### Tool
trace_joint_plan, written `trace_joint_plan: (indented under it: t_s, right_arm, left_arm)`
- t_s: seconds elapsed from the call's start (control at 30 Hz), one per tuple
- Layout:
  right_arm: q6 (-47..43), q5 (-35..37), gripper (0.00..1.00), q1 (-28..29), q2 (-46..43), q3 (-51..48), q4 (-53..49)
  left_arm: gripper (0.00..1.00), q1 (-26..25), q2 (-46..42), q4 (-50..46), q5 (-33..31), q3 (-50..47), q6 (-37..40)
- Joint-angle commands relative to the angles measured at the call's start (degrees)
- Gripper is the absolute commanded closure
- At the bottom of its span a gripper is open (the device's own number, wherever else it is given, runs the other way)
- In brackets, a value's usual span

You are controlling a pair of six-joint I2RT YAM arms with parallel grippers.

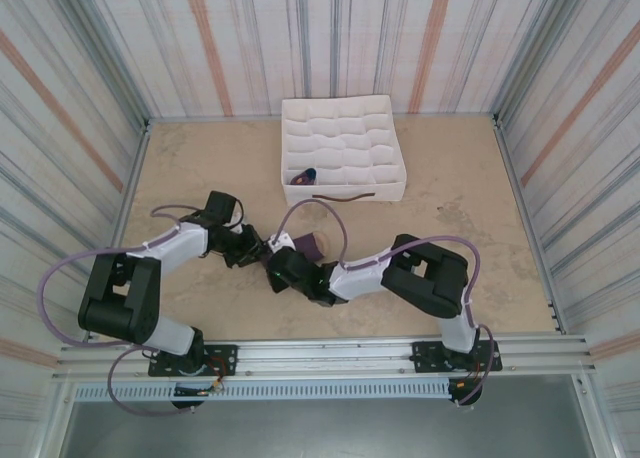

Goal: Roll the socks

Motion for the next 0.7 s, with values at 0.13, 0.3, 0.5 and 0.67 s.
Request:
trace_joint_plan:
  t_s: [0.13,0.3,0.5,0.67]
  right_arm:
    - [17.19,-13.72,1.00,-6.17,-0.32,-11.58,7.46]
    - [29.50,-17.34,1.00,-8.79,0.83,-18.73,20.12]
    - [42.32,-15.43,1.00,-9.08,1.97,-25.55,27.88]
    - [45.79,-13.77,1.00,-8.75,1.64,-27.47,26.75]
  left_arm:
    - [0.55,0.21,-5.00,1.73,1.47,-1.42,-0.94]
    - [0.55,0.14,-6.29,4.15,1.49,-2.58,-1.47]
    - [0.55,-1.27,-4.85,6.86,2.12,-2.68,-0.67]
    - [0.51,-5.29,-1.31,10.76,1.82,-2.11,-0.04]
